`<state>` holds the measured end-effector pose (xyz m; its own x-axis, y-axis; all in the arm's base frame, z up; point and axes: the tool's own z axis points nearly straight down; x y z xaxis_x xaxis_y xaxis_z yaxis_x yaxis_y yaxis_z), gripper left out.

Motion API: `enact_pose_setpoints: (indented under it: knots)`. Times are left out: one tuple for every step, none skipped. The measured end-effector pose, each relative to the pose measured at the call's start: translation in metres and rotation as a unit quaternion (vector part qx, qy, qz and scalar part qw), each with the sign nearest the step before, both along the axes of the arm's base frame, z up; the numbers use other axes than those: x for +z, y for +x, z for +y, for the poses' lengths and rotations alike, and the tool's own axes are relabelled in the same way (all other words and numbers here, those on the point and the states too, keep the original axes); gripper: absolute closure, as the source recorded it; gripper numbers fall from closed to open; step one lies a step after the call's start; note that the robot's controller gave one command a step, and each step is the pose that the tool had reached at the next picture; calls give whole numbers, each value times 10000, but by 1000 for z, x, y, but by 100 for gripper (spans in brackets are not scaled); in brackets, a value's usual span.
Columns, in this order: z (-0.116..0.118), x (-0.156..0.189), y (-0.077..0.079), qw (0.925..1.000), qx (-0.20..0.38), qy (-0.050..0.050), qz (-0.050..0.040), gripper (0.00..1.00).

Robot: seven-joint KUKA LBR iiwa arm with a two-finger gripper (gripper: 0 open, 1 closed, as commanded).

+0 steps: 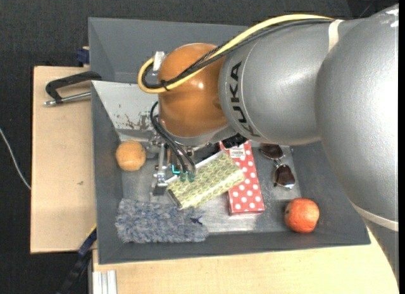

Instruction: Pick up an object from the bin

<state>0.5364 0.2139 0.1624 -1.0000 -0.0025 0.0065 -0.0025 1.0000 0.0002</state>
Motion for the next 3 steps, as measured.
enact_pose_setpoints:
  knots:
    - [-1,4,2,10000,-12,8,-37,0]
    - [-56,-47,13,9982,601,10,-47,0]
    - [-116,-34,38,9884,1518,10,-60,0]
